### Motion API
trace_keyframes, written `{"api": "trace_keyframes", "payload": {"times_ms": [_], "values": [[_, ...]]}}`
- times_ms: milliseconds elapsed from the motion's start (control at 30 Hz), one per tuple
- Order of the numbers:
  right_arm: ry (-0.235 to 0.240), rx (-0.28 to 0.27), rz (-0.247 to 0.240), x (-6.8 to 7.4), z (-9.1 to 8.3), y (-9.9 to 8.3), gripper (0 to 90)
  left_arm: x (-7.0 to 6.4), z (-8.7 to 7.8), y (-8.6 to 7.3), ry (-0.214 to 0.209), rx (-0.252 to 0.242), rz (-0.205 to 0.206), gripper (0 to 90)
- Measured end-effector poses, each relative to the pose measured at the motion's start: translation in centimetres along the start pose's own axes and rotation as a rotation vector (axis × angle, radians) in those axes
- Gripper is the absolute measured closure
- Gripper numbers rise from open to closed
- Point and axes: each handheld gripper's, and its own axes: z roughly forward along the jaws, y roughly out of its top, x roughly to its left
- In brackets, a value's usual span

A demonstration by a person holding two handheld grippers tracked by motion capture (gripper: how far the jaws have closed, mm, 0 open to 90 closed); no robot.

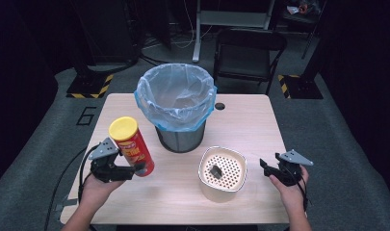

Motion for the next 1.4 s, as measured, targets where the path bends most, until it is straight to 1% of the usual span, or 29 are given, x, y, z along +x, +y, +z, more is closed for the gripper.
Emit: {"api": "trace_keyframes", "payload": {"times_ms": [33, 67, 100, 133, 167, 233, 267, 300, 333, 400, 500, 533, 567, 600, 667, 700, 767, 833, 933, 1000, 1033, 1100, 1133, 1167, 1233, 1267, 1333, 1367, 1400], "values": [[-0.004, 0.001, 0.007, 0.0, 0.0, 0.0, 29.8, 0.1, -0.3, 1.1, -0.006, -0.003, -0.003, 24.0], [-0.004, 0.001, 0.007, 0.0, 0.0, 0.0, 29.8, 0.1, -0.3, 1.1, -0.006, -0.003, -0.003, 24.0], [0.000, 0.002, 0.005, 0.0, 0.1, -0.1, 29.8, 0.1, -0.6, 2.0, -0.018, -0.005, 0.000, 24.0], [-0.002, 0.005, 0.008, 0.0, 0.1, -0.1, 29.8, 0.0, -0.7, 2.4, -0.016, -0.009, 0.008, 24.0], [-0.002, 0.005, 0.008, 0.0, 0.1, -0.1, 29.8, 0.0, -0.7, 2.4, -0.016, -0.009, 0.008, 24.0], [0.000, 0.003, 0.006, -0.1, 0.1, -0.2, 29.8, -0.1, -0.9, 3.2, -0.003, -0.006, 0.018, 24.0], [0.000, 0.002, 0.010, -0.1, 0.1, -0.2, 29.8, -0.3, -1.1, 4.0, -0.005, -0.005, 0.023, 24.0], [0.000, 0.002, 0.010, -0.1, 0.1, -0.2, 29.8, -0.3, -1.1, 4.0, -0.005, -0.005, 0.023, 24.0], [0.001, 0.001, 0.009, -0.1, 0.1, -0.2, 29.8, -0.4, -1.2, 4.5, -0.007, -0.003, 0.023, 24.0], [0.000, 0.005, 0.018, 0.1, 0.2, -0.2, 29.8, -0.5, -1.5, 5.3, -0.015, -0.001, 0.026, 24.0], [0.003, 0.009, 0.010, 0.0, 0.2, -0.2, 29.8, -0.7, -1.9, 7.0, -0.048, 0.008, 0.021, 24.0], [0.003, 0.009, 0.010, 0.0, 0.2, -0.2, 29.8, -0.7, -1.9, 7.0, -0.048, 0.008, 0.021, 24.0], [-0.001, 0.008, 0.021, 0.0, 0.2, -0.2, 29.8, -0.8, -1.9, 7.5, -0.054, 0.011, 0.025, 24.0], [0.006, 0.011, 0.011, -0.2, 0.3, -0.3, 29.8, -0.9, -2.0, 7.9, -0.058, 0.016, 0.025, 24.0], [0.004, 0.015, 0.020, -0.2, 0.4, -0.3, 29.8, -1.1, -2.4, 9.0, -0.066, 0.011, 0.032, 24.0], [0.006, 0.018, 0.014, -0.3, 0.4, -0.4, 29.9, -1.1, -2.4, 9.0, -0.066, 0.011, 0.032, 24.0], [0.006, 0.016, 0.019, -0.3, 0.4, -0.3, 29.8, -1.1, -2.6, 9.9, -0.079, 0.002, 0.023, 24.0], [0.008, 0.018, 0.014, -0.4, 0.4, -0.3, 29.8, -1.1, -2.6, 10.2, -0.080, 0.005, 0.025, 24.0], [0.009, 0.012, 0.027, -0.4, 0.3, -0.2, 29.8, -1.0, -2.7, 11.3, -0.095, 0.012, 0.022, 24.0], [0.013, 0.013, 0.024, -0.3, 0.4, -0.3, 29.8, -1.1, -2.7, 12.0, -0.091, 0.013, 0.026, 24.1], [0.013, 0.013, 0.024, -0.3, 0.4, -0.3, 29.8, -1.1, -2.7, 12.0, -0.091, 0.013, 0.026, 24.0], [0.018, 0.015, 0.012, -0.2, 0.5, -0.2, 29.8, -1.2, -2.9, 12.7, -0.094, 0.010, 0.031, 24.1], [0.017, 0.015, 0.009, -0.2, 0.5, -0.1, 29.8, -1.2, -3.0, 13.4, -0.099, 0.008, 0.029, 24.0], [0.017, 0.015, 0.009, -0.2, 0.5, -0.1, 29.8, -1.2, -3.0, 13.4, -0.099, 0.008, 0.029, 24.0], [0.020, 0.014, 0.009, 0.0, 0.5, -0.1, 29.8, -1.2, -3.2, 14.2, -0.103, 0.007, 0.027, 24.0], [0.021, 0.013, 0.009, 0.1, 0.5, -0.1, 29.8, -1.1, -3.3, 15.0, -0.117, 0.009, 0.029, 24.0], [0.023, 0.014, 0.002, 0.2, 0.6, -0.1, 29.8, -1.0, -3.5, 15.8, -0.117, 0.010, 0.034, 24.0], [0.022, 0.016, 0.002, 0.2, 0.6, -0.1, 29.9, -1.0, -3.5, 15.8, -0.117, 0.010, 0.034, 24.0], [0.022, 0.016, 0.002, 0.2, 0.6, -0.1, 29.9, -1.0, -3.6, 16.2, -0.117, 0.014, 0.036, 24.0]]}}
